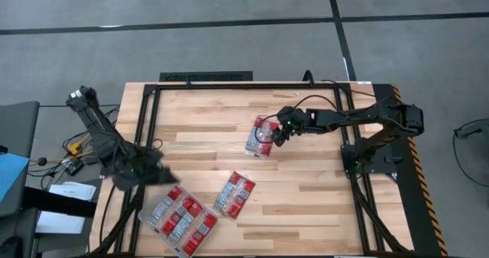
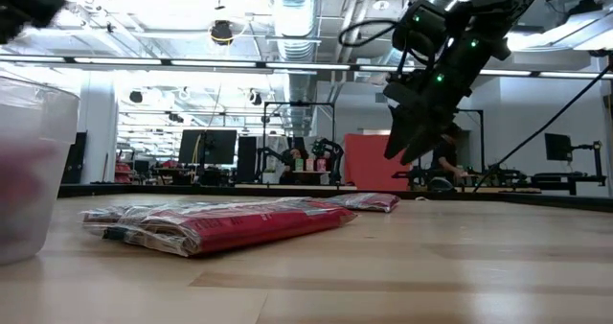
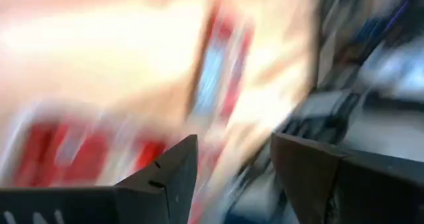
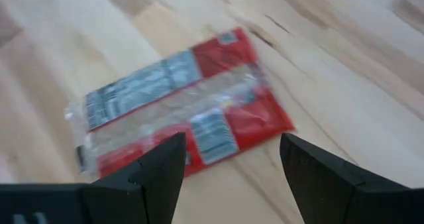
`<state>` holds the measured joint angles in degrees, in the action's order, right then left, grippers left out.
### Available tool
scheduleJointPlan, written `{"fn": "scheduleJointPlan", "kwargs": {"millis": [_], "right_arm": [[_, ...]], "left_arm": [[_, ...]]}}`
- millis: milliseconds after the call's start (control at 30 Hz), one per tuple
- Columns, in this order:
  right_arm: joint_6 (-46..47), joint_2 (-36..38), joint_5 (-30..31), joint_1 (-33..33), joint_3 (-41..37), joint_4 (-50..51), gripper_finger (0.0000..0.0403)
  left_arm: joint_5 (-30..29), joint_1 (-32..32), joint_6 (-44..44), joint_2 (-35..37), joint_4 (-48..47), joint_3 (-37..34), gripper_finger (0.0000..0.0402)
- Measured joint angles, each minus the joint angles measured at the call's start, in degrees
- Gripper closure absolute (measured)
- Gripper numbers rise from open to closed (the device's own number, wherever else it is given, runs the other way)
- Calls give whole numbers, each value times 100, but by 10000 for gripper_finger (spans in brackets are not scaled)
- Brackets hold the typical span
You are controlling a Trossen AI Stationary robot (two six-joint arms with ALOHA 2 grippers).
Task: Sort popcorn bags into baskets
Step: Put the red popcorn bag into the transparent bin
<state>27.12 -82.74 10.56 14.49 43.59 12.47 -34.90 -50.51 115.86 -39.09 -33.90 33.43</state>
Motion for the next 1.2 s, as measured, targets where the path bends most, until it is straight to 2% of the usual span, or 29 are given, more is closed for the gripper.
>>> {"fn": "scheduleJointPlan", "kwargs": {"millis": [100,200,300,400,567,700,800,933,1067,1200], "right_arm": [[128,-2,-1,82,0,92,133],[90,-2,-7,48,0,66,133],[86,-2,-8,-8,0,66,133],[89,-2,-8,-21,0,65,133],[109,-107,2,-40,0,41,133],[135,-107,-1,-81,2,54,133],[137,-104,7,-138,0,85,133],[173,-103,6,-161,0,105,133],[294,-103,16,-227,0,127,133],[436,-103,179,-303,0,205,133]], "left_arm": [[-796,736,-200,165,-3,0,230],[-726,1733,-1015,141,121,0,236],[25,2852,-2117,-95,488,0,239],[917,4005,-3289,-575,1389,0,239],[2475,5707,-4883,-1886,3374,5,239],[3425,6720,-5406,-3176,4844,7,239],[4302,7194,-5454,-4302,5987,57,239],[5205,7380,-5493,-5673,6583,567,239],[5560,7354,-5809,-6693,6243,1381,239],[5457,7285,-5989,-7296,5181,2213,239]]}}
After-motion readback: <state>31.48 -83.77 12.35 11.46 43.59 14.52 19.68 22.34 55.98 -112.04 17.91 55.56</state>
